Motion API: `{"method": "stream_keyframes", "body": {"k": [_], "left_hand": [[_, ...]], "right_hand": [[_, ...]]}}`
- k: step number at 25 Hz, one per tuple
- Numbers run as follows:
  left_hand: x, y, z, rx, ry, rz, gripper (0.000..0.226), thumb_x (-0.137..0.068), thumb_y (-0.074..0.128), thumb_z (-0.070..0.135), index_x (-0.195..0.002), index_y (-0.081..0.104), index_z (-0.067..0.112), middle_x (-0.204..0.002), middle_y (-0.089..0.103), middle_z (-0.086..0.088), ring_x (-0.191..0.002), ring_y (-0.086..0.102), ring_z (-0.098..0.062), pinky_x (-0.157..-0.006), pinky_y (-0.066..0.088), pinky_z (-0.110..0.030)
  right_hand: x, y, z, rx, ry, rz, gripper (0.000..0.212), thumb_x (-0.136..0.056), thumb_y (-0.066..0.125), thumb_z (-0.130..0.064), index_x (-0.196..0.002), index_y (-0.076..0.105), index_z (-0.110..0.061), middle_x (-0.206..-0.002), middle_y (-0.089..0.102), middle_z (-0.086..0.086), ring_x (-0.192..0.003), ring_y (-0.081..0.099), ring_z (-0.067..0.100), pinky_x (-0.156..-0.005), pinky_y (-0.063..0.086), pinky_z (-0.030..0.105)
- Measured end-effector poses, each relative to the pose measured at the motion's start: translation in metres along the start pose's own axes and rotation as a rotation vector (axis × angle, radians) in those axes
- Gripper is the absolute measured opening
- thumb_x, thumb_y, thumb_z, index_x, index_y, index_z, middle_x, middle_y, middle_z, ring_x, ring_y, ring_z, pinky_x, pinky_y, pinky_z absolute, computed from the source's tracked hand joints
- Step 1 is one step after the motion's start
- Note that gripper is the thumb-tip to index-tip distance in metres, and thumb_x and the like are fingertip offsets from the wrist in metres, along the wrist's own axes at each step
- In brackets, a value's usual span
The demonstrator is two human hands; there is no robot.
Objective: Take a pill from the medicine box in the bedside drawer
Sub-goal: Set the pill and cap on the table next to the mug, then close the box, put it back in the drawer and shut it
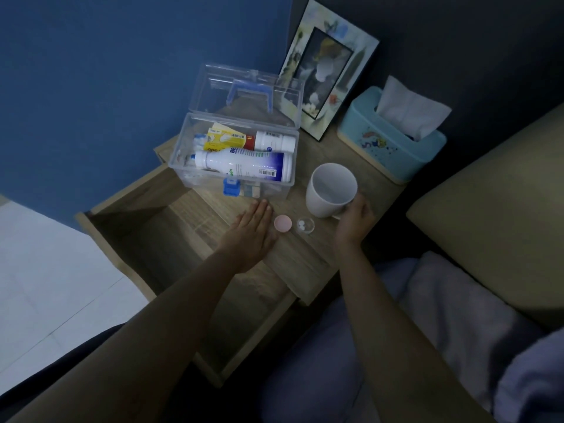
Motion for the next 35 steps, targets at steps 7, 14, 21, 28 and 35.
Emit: {"method": "stream_keyframes", "body": {"k": [7,14,21,28,35], "left_hand": [[0.033,-0.039,-0.015,-0.006,-0.041,0.105,0.063,-0.097,0.029,0.044,-0.150,0.013,0.014,-0.160,0.015,-0.007,-0.148,0.011,-0.020,-0.117,0.010,-0.034],[0.055,-0.116,-0.051,-0.126,-0.035,0.284,0.055,-0.096,0.039,0.039,-0.142,0.037,0.010,-0.148,0.042,-0.013,-0.138,0.036,-0.028,-0.111,0.031,-0.040],[0.027,-0.127,-0.090,0.134,-0.340,0.277,0.062,-0.098,0.036,0.036,-0.145,0.024,-0.003,-0.153,0.026,-0.023,-0.141,0.024,-0.038,-0.115,0.019,-0.043],[0.011,-0.121,-0.101,0.516,-0.541,0.311,0.058,-0.099,0.031,0.041,-0.139,0.031,-0.001,-0.137,0.047,-0.029,-0.124,0.046,-0.043,-0.097,0.038,-0.042],[0.008,-0.123,-0.107,0.620,-0.530,0.340,0.039,-0.100,0.024,0.029,-0.114,0.050,0.004,-0.120,0.057,-0.027,-0.110,0.052,-0.042,-0.080,0.031,-0.035]], "right_hand": [[-0.002,-0.019,-0.040,0.044,-0.065,0.069,0.028,-0.094,0.047,-0.022,-0.104,0.059,0.002,-0.100,0.061,0.014,-0.087,0.053,0.017,-0.071,0.038,0.023],[-0.002,0.020,-0.126,0.197,-0.472,-0.122,0.014,-0.085,0.056,-0.019,-0.087,0.057,-0.004,-0.095,0.062,0.014,-0.090,0.058,0.022,-0.078,0.043,0.028],[-0.002,0.117,-0.123,0.697,-0.454,-0.517,0.030,-0.094,0.042,-0.024,-0.099,0.060,-0.002,-0.117,0.062,0.021,-0.108,0.057,0.035,-0.084,0.043,0.031],[-0.021,0.167,-0.103,0.723,-0.074,-0.639,0.062,-0.094,0.039,-0.044,-0.140,0.034,-0.003,-0.146,0.040,0.018,-0.130,0.042,0.033,-0.102,0.036,0.035],[-0.028,0.170,-0.108,0.394,0.027,-0.582,0.067,-0.090,0.044,-0.050,-0.140,0.035,-0.007,-0.146,0.040,0.014,-0.128,0.044,0.030,-0.094,0.037,0.032]]}}
Point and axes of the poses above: each hand's wrist, its own x-axis away from the middle knuckle, its own y-axis out of the palm, z = x × y, the point moved 2 cm from there along -x, towards the middle knuckle
